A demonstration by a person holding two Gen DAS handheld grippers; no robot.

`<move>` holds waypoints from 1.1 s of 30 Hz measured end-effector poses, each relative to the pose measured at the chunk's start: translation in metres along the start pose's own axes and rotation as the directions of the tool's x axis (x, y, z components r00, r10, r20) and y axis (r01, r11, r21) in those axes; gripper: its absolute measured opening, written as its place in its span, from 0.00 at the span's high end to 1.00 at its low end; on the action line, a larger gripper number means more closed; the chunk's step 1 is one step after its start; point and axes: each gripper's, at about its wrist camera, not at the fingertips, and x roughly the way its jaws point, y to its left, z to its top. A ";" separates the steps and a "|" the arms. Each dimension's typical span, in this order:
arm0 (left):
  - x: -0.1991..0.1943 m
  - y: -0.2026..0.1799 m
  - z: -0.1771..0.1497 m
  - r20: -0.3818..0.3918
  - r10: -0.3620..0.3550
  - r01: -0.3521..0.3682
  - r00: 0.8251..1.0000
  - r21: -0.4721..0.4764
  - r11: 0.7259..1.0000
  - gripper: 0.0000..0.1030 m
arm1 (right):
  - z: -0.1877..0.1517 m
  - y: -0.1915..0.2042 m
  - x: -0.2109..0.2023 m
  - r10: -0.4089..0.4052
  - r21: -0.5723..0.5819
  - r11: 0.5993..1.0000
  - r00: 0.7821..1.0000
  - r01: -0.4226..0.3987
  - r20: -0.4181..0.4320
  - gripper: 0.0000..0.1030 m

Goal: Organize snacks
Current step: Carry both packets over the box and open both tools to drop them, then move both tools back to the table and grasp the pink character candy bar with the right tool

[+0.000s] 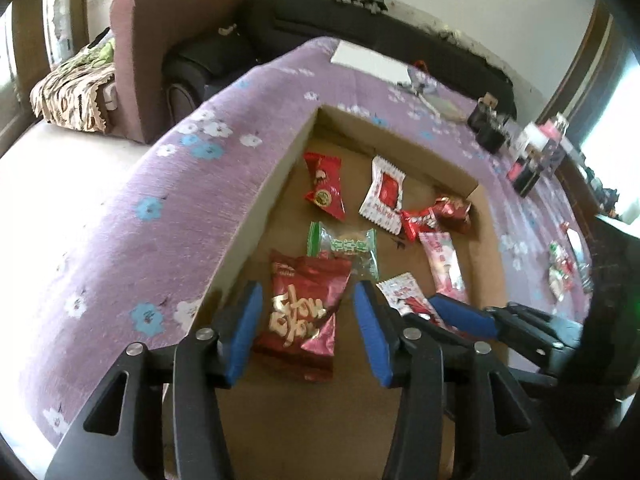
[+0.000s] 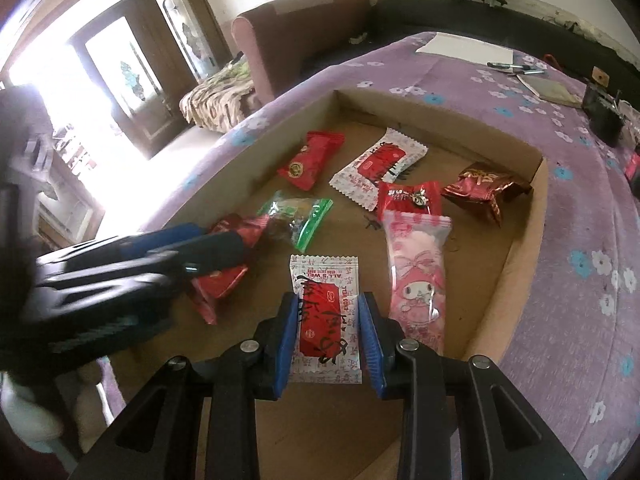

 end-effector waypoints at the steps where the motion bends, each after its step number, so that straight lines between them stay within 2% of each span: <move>1: -0.003 0.001 -0.001 0.005 -0.003 0.003 1.000 -0.008 1.000 0.50 | 0.000 0.001 0.000 -0.002 -0.001 1.000 1.000 0.002 0.004 0.67; 3: -0.010 0.001 -0.004 0.017 -0.010 0.011 1.000 -0.021 1.000 0.44 | 0.000 0.002 -0.002 -0.002 0.006 1.000 1.000 0.002 0.012 0.65; 7: -0.020 -0.003 -0.009 0.034 -0.021 0.022 0.999 -0.029 0.999 0.44 | -0.002 0.003 -0.011 0.009 0.011 1.000 0.999 -0.009 0.040 0.55; 14: -0.034 -0.010 -0.022 0.052 -0.058 0.061 0.997 -0.050 0.997 0.44 | -0.007 0.000 -0.039 0.007 0.016 1.000 0.993 -0.009 0.116 0.50; 20: -0.042 -0.025 -0.033 0.052 -0.088 0.090 0.995 -0.046 0.995 0.44 | -0.021 -0.022 -0.067 -0.003 0.072 0.997 0.985 -0.010 0.175 0.49; 27: -0.045 -0.059 -0.050 0.042 -0.136 0.135 0.990 0.030 0.990 0.44 | -0.043 -0.082 -0.097 -0.083 0.185 0.982 0.974 0.044 0.212 0.49; 30: -0.045 -0.073 -0.055 0.030 -0.160 0.158 0.987 0.058 0.986 0.44 | -0.053 -0.122 -0.112 -0.125 0.271 0.961 0.967 0.062 0.223 0.48; 33: -0.048 -0.086 -0.058 0.024 -0.178 0.176 0.984 0.090 0.980 0.44 | -0.062 -0.164 -0.132 -0.191 0.355 0.930 0.951 0.096 0.243 0.48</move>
